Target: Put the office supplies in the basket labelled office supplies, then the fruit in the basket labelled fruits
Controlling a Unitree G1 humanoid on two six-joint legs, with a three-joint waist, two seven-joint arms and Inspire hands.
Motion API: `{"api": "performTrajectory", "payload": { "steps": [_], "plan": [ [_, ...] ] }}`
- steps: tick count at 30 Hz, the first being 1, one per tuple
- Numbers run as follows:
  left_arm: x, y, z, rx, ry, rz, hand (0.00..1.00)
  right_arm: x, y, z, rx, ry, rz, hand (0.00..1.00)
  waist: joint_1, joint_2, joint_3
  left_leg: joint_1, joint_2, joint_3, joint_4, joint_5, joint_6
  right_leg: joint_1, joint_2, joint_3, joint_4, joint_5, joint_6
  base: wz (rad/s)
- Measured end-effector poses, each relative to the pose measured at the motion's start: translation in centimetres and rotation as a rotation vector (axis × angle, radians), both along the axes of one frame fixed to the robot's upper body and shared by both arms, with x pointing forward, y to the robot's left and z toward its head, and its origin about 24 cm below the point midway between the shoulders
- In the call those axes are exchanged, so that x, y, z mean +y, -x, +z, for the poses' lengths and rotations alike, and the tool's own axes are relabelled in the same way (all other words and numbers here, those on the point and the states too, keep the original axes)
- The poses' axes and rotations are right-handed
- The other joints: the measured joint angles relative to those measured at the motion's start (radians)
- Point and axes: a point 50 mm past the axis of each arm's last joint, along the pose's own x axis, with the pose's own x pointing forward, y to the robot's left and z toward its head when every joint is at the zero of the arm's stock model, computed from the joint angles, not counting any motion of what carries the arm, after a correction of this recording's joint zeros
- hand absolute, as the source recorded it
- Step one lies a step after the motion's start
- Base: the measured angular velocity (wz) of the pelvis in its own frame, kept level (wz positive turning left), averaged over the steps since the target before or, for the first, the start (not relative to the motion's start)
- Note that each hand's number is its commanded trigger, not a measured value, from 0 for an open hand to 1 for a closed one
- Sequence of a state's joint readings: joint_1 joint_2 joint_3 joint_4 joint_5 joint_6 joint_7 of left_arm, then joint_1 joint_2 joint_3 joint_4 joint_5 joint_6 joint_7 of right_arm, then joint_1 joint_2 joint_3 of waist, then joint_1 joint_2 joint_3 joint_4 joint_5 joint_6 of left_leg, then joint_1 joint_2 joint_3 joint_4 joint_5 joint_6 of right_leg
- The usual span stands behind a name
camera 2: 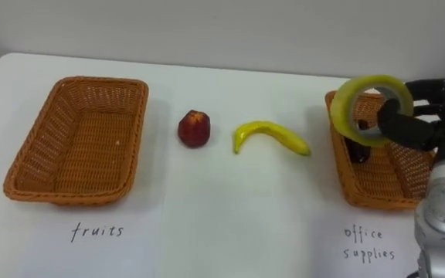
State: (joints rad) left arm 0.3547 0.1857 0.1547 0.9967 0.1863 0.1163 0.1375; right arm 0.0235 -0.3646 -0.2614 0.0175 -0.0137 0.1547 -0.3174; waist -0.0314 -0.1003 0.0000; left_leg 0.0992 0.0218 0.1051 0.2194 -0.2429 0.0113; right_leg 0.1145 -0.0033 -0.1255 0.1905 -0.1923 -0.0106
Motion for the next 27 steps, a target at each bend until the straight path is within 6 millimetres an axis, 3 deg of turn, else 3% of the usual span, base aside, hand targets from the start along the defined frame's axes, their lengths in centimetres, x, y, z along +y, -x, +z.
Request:
{"api": "performTrajectory", "payload": {
  "steps": [13, 27],
  "plan": [
    [0.4, 0.2, 0.1, -0.005, -0.006, 0.026, 0.00, -1.0, 0.4, -0.1, 0.016, 0.026, -0.041, 1.00, -0.020, -0.013, -0.0014, -0.013, 0.001, 0.019, 0.006, -0.002, 0.000, -0.020, 0.001, 0.021, 0.011, 0.001, -0.002, -0.04],
    [0.5, 0.2, 0.2, -0.015, -0.010, 0.037, 0.00, -1.8, 0.7, -0.4, 0.038, 0.012, -0.050, 1.00, -0.019, -0.009, 0.0011, -0.019, 0.003, 0.019, 0.000, -0.002, 0.000, -0.029, 0.002, 0.018, 0.013, 0.001, -0.002, 0.00]
  ]
}}
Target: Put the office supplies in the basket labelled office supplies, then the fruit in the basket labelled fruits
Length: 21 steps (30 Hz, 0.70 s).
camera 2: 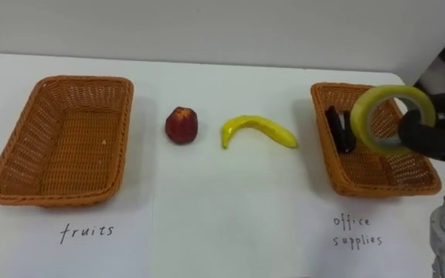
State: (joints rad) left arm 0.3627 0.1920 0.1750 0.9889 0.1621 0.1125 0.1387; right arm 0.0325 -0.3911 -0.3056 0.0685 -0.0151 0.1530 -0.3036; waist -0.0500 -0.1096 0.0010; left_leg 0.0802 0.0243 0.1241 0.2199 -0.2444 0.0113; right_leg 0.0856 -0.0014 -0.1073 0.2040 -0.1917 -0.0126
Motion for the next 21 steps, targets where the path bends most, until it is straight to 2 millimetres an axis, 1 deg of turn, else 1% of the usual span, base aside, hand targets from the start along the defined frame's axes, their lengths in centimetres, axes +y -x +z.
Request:
{"api": "performTrajectory", "payload": {
  "steps": [5, 15, 21],
  "plan": [
    [0.05, -0.05, 0.04, 0.003, -0.008, 0.002, 0.00, 0.05, -0.04, -0.03, 0.007, 0.000, 0.013, 1.00, 0.003, 0.000, -0.0002, 0.000, 0.000, 0.000, 0.000, 0.000, 0.000, 0.000, 0.000, -0.002, 0.001, 0.000, 0.000, 0.00],
    [0.10, -0.30, 0.10, -0.007, -0.016, -0.001, 0.00, 0.21, -0.13, -0.04, 0.039, 0.057, 0.032, 1.00, 0.005, -0.003, -0.0001, 0.001, 0.000, 0.000, 0.000, 0.000, 0.000, 0.000, -0.001, -0.003, 0.001, 0.000, 0.000, 0.00],
    [0.18, -0.34, 0.15, -0.010, -0.029, 0.000, 0.00, 0.26, -0.15, -0.11, 0.047, 0.063, 0.037, 1.00, 0.004, -0.009, 0.0003, 0.002, 0.000, 0.001, 0.003, 0.000, 0.000, 0.000, -0.001, -0.003, 0.001, 0.000, 0.000, 0.00]
  ]
}}
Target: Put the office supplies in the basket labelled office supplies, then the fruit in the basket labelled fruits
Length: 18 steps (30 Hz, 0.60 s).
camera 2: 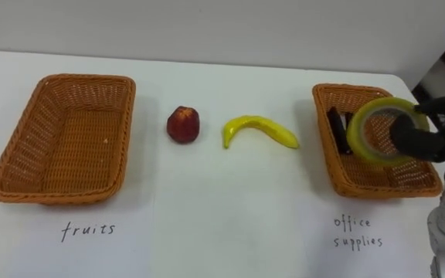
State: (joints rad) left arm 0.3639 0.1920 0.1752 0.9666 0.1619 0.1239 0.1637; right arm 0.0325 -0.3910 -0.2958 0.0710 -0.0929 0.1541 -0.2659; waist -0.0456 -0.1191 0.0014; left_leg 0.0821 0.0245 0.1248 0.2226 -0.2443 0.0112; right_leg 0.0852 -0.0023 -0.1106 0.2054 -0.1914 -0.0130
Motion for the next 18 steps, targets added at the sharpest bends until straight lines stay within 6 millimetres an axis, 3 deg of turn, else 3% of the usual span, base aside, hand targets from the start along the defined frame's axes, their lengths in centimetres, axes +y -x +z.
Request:
{"api": "performTrajectory", "payload": {
  "steps": [1, 2, 3, 18],
  "plan": [
    [0.00, 0.00, 0.00, 0.000, 0.000, 0.000, 0.00, 0.00, 0.00, 0.00, 0.000, 0.000, 0.000, 0.58, 0.001, -0.002, 0.0003, 0.000, 0.000, 0.000, 0.001, 0.000, 0.000, 0.000, 0.000, 0.000, 0.000, 0.000, 0.000, 0.00],
    [-0.01, 0.01, 0.00, 0.000, 0.000, 0.000, 0.00, 0.00, 0.00, -0.01, 0.000, 0.000, 0.000, 0.37, 0.001, -0.003, 0.0003, 0.000, 0.000, 0.000, 0.001, 0.000, 0.000, 0.000, 0.000, 0.000, 0.000, 0.000, 0.000, 0.00],
    [-0.01, 0.02, 0.00, 0.000, 0.000, 0.001, 0.00, 0.00, 0.00, 0.00, 0.000, 0.000, 0.000, 0.00, 0.001, -0.005, -0.0007, 0.000, 0.000, 0.000, 0.001, 0.000, 0.000, 0.000, 0.000, 0.000, 0.000, 0.000, 0.000, 0.00],
    [0.03, -0.05, 0.02, -0.002, -0.010, 0.001, 0.00, 0.08, -0.04, -0.07, 0.014, 0.003, 0.019, 0.00, 0.014, 0.001, 0.0024, 0.001, 0.001, 0.002, -0.001, 0.000, 0.000, 0.000, 0.000, 0.002, 0.001, 0.001, -0.001, 0.00]
  ]
}}
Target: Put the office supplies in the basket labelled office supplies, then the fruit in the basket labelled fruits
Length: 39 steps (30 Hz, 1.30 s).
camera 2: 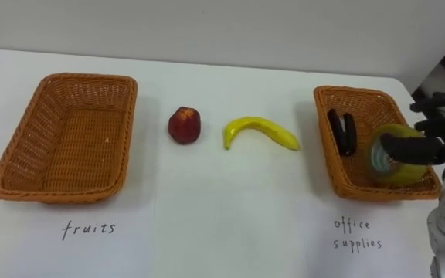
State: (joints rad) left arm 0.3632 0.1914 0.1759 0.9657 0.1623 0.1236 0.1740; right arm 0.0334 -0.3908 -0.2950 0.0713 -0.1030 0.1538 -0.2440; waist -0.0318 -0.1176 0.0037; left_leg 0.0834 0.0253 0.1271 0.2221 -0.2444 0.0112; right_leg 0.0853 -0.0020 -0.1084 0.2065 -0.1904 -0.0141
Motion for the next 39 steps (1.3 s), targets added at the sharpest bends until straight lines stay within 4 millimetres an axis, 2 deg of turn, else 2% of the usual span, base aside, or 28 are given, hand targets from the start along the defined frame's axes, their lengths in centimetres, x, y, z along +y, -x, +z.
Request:
{"api": "performTrajectory", "payload": {
  "steps": [5, 16, 27, 32, 39],
  "plan": [
    [0.0, 0.0, 0.0, 0.000, -0.007, 0.002, 0.00, 0.0, 0.0, 0.0, 0.012, 0.024, 0.005, 0.00, 0.003, 0.004, 0.0009, 0.000, 0.000, 0.000, -0.002, 0.000, 0.000, 0.000, 0.000, 0.001, 0.000, 0.000, 0.000, 0.00],
    [0.1, 0.0, 0.0, -0.007, -0.012, 0.014, 0.00, 0.0, 0.0, 0.0, 0.012, 0.025, 0.004, 0.00, 0.002, 0.005, -0.0048, 0.000, 0.000, 0.000, -0.001, 0.000, 0.000, 0.001, 0.000, 0.001, 0.001, 0.000, 0.000, 0.00],
    [0.1, -0.1, 0.0, -0.017, -0.013, 0.011, 0.00, 0.0, 0.0, 0.0, 0.011, 0.024, 0.006, 0.00, 0.004, -0.005, -0.0001, -0.001, 0.000, 0.000, -0.001, 0.000, 0.000, 0.000, 0.000, 0.000, 0.001, 0.000, 0.000, 0.00],
    [0.1, 0.0, 0.1, -0.018, -0.015, 0.020, 0.00, 0.2, -0.1, 0.2, 0.012, 0.018, 0.032, 0.00, 0.003, -0.007, -0.0017, -0.001, 0.000, 0.000, -0.002, 0.000, 0.000, 0.000, 0.000, 0.001, 0.001, 0.000, 0.000, 0.00],
    [0.0, 0.0, 0.0, -0.020, -0.004, 0.025, 0.00, 1.2, -0.5, 2.4, -0.072, 0.043, 0.095, 0.00, 0.003, 0.001, -0.0046, 0.006, 0.000, 0.000, -0.004, 0.000, 0.000, 0.007, 0.001, 0.000, 0.000, 0.000, 0.000, 0.00]
  ]
}}
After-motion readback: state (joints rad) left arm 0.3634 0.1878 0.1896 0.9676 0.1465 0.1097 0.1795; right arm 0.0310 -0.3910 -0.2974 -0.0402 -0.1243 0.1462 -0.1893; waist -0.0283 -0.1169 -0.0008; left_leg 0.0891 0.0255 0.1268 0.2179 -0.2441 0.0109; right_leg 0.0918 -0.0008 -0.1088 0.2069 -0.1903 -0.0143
